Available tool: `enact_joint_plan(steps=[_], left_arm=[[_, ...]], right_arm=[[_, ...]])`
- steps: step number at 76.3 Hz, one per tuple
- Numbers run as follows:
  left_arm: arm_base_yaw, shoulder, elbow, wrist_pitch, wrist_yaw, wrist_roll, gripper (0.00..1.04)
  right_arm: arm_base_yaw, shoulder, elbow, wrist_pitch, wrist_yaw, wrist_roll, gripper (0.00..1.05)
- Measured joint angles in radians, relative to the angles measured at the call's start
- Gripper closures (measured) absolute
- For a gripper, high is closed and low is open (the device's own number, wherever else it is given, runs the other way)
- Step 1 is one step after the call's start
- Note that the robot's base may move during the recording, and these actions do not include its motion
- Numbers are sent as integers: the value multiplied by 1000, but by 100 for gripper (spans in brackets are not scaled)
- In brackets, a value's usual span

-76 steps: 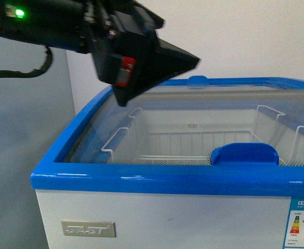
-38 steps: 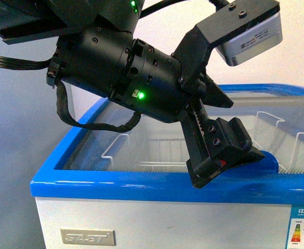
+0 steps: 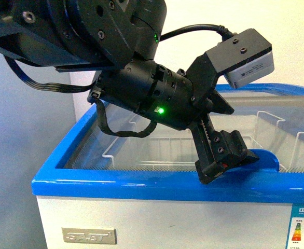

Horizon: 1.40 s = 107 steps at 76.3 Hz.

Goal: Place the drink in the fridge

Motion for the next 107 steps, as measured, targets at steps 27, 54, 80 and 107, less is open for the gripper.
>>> enact_joint_plan(steps=[27, 54, 80, 107], left_arm=[[10, 185, 306, -80, -61, 30, 8], [28, 573, 974, -72, -365, 112, 8], [63, 248, 626, 127, -404, -452, 8], [157, -384, -232, 361, -413, -985, 14]], right_arm=[[0, 0, 0, 0, 0, 0, 68], [0, 0, 0, 0, 0, 0, 68], [-1, 0, 0, 0, 7, 0, 68], [0, 0, 0, 0, 0, 0, 68]])
